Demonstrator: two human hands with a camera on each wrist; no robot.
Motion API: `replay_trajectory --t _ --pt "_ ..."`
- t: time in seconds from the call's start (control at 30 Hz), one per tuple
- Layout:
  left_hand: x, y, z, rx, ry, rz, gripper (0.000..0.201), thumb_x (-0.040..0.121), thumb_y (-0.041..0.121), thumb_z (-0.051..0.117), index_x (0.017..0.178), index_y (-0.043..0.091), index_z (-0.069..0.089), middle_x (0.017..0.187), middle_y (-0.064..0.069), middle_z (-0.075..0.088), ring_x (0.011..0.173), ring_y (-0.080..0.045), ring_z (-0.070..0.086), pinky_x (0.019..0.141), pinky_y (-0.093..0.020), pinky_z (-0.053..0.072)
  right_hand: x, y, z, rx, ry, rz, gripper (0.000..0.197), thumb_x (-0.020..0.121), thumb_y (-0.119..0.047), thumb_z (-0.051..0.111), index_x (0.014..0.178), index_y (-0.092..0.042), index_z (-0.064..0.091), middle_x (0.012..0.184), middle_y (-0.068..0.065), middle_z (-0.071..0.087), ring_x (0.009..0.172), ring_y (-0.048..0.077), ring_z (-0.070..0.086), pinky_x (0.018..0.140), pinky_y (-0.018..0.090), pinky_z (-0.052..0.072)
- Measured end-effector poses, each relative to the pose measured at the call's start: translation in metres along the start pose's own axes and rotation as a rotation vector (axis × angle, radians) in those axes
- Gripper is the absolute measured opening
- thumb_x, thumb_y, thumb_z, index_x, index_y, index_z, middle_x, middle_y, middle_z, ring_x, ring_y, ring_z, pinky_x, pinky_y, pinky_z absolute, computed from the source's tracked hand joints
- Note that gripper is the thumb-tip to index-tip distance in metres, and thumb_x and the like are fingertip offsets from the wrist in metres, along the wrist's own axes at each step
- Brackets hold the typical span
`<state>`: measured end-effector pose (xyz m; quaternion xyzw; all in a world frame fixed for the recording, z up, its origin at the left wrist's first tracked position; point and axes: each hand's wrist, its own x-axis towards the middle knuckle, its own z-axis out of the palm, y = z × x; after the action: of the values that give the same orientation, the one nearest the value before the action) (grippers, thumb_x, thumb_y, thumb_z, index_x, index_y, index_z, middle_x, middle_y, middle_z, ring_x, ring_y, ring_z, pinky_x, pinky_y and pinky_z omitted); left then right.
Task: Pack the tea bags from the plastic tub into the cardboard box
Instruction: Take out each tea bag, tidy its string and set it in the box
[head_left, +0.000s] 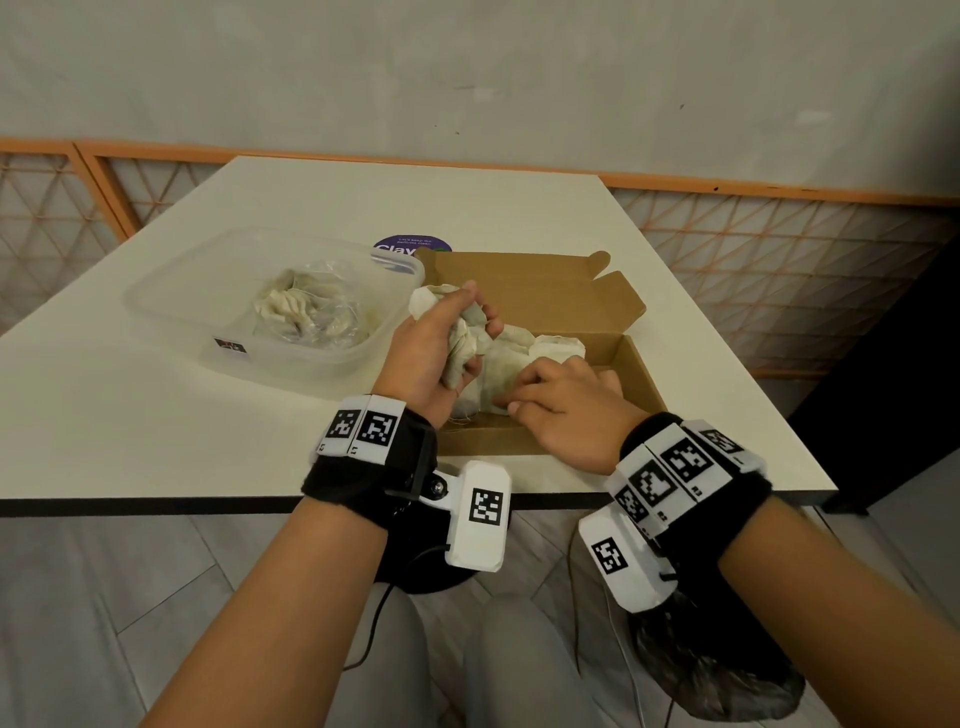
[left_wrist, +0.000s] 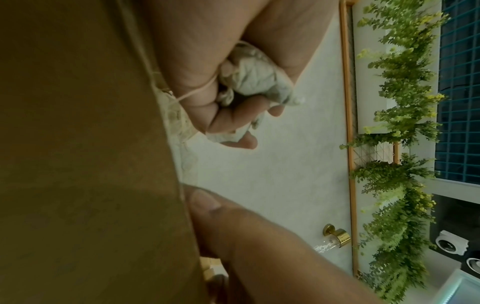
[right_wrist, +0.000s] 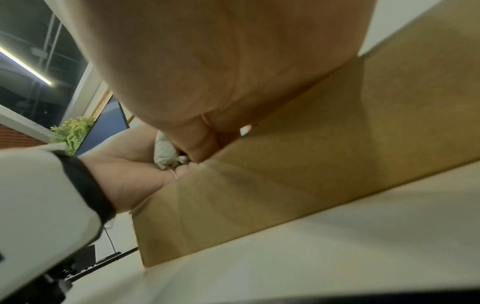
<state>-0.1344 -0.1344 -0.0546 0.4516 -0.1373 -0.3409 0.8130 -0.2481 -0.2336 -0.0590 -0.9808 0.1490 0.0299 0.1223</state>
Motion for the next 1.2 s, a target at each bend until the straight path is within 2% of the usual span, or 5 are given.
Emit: replay_trajectory --t 0.23,0.37,0.8,1.0,1.2 --pt "-0.001 0.006 -0.002 -0.065 -0.068 -0.142 0.035 0.094 0.045 0.048 0.090 0.012 0.057 0.082 -0.005 0.065 0.070 -0.012 0.063 0.047 -0.016 0.045 -0.002 -0.002 -0.016 0.664 0.551 -0.061 0.005 0.086 -0.027 0.062 0.089 -0.022 0.062 0.089 -0.006 0.058 0.074 -0.003 0.050 0.067 0.005 0.037" --pt "0.000 0.004 0.000 -0.113 -0.065 -0.195 0.058 0.091 0.055 0.047 0.114 0.003 0.058 0.109 -0.017 0.066 0.099 -0.025 0.066 0.084 -0.031 0.055 0.002 -0.027 -0.023 0.803 0.387 -0.065 0.032 0.072 -0.041 0.074 0.093 -0.022 0.058 0.081 -0.012 0.057 0.071 0.000 0.051 0.067 0.011 0.045" --pt "0.003 0.003 -0.008 -0.159 -0.079 -0.164 0.016 0.093 0.026 0.055 0.100 0.013 0.060 0.089 -0.003 0.064 0.078 -0.010 0.061 0.058 -0.016 0.050 0.023 0.000 -0.033 1.447 0.386 0.108 0.010 0.084 -0.002 0.062 0.078 -0.011 0.062 0.065 0.000 0.065 0.057 0.008 0.059 0.049 0.015 0.046" --pt "0.008 0.001 -0.009 -0.103 -0.065 -0.106 0.017 0.094 0.029 0.055 0.096 0.013 0.062 0.081 -0.001 0.065 0.071 -0.009 0.061 0.056 -0.015 0.048 0.021 0.004 -0.031 1.243 0.261 0.128 0.026 0.078 -0.027 0.071 0.100 -0.017 0.064 0.087 0.001 0.070 0.070 0.010 0.064 0.056 0.021 0.048" --pt "0.007 0.003 -0.010 -0.172 -0.045 -0.101 0.015 0.093 0.026 0.057 0.098 0.013 0.060 0.087 -0.003 0.062 0.076 -0.010 0.058 0.054 -0.015 0.046 0.024 0.003 -0.030 1.212 0.253 0.150 0.017 0.076 -0.004 0.072 0.084 -0.015 0.061 0.069 0.000 0.062 0.050 0.003 0.055 0.047 0.015 0.044"
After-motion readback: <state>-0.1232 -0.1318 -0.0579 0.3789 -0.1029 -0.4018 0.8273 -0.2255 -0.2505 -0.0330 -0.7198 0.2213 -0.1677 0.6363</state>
